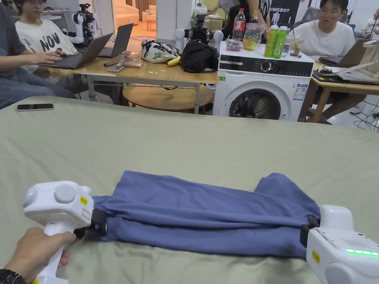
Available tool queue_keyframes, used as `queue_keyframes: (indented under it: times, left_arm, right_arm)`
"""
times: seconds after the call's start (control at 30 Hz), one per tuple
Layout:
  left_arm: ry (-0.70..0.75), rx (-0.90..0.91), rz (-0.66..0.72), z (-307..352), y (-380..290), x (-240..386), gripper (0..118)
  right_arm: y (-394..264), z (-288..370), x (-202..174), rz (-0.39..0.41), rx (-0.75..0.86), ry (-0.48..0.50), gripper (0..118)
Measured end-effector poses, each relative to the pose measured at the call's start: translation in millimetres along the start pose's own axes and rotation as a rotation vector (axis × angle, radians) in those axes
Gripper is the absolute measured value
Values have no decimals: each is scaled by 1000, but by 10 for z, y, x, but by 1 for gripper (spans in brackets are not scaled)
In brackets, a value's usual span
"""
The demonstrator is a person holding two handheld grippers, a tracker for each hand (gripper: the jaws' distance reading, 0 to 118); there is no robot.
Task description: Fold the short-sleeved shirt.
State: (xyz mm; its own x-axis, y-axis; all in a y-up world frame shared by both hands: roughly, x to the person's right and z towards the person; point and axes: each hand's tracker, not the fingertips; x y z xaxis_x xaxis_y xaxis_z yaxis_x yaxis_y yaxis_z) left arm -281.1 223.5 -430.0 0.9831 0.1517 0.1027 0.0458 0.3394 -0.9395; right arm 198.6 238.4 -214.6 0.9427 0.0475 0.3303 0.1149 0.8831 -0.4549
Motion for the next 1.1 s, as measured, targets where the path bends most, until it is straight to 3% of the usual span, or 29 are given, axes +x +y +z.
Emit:
queue_keyframes:
  times: [0.07,0.2,0.27,0.3,0.4,0.47,0.5,0.53,0.67,0.73,0.8,0.83,0.87,0.9,0.93,0.97,1.03,1.1]
  left_arm:
    - [17,95,-16,87,-117,99,52]
    - [83,114,-165,133,-300,402,36]
    - [80,118,-170,78,-168,297,9]
    - [58,129,-167,114,-174,253,3]
    - [5,175,-116,235,-256,127,0]
    - [-6,186,-109,309,-275,84,0]
    - [-7,200,-108,358,-308,79,0]
    - [-7,209,-108,383,-321,73,0]
    - [-27,235,-92,452,-356,48,0]
    - [-30,239,-94,445,-377,57,0]
    - [-24,233,-103,415,-399,65,0]
    - [-27,233,-106,408,-417,60,0]
    - [-24,229,-107,397,-428,63,0]
    - [-26,230,-104,384,-435,55,0]
    - [-31,235,-105,378,-445,49,0]
    - [-27,238,-106,379,-452,52,0]
    - [-35,246,-98,420,-457,43,0]
    - [-44,275,-90,517,-465,32,0]
  right_arm:
    - [-9,-3,38,0,-11,-5,0]
    - [19,-34,182,-12,-35,-20,0]
    - [75,-85,290,-17,-54,-33,0]
    - [116,-122,356,-20,-71,-42,0]
    - [238,-270,588,-26,-139,-28,3]
    - [303,-379,711,-48,-210,-17,52]
    - [319,-461,765,-44,-258,-3,69]
    - [310,-515,800,-41,-255,0,70]
    - [111,-835,806,29,-414,1,70]
    - [-71,-997,802,27,-517,46,66]
    - [-225,-1081,785,-16,-561,105,46]
    - [-232,-1037,780,-24,-499,92,40]
    - [-206,-952,758,-31,-452,64,21]
    - [-196,-950,747,-53,-459,113,1]
    - [-198,-965,730,-77,-466,170,1]
    - [-214,-933,678,-46,-457,109,0]
    - [-202,-884,628,23,-434,95,0]
    - [-154,-791,635,15,-415,90,0]
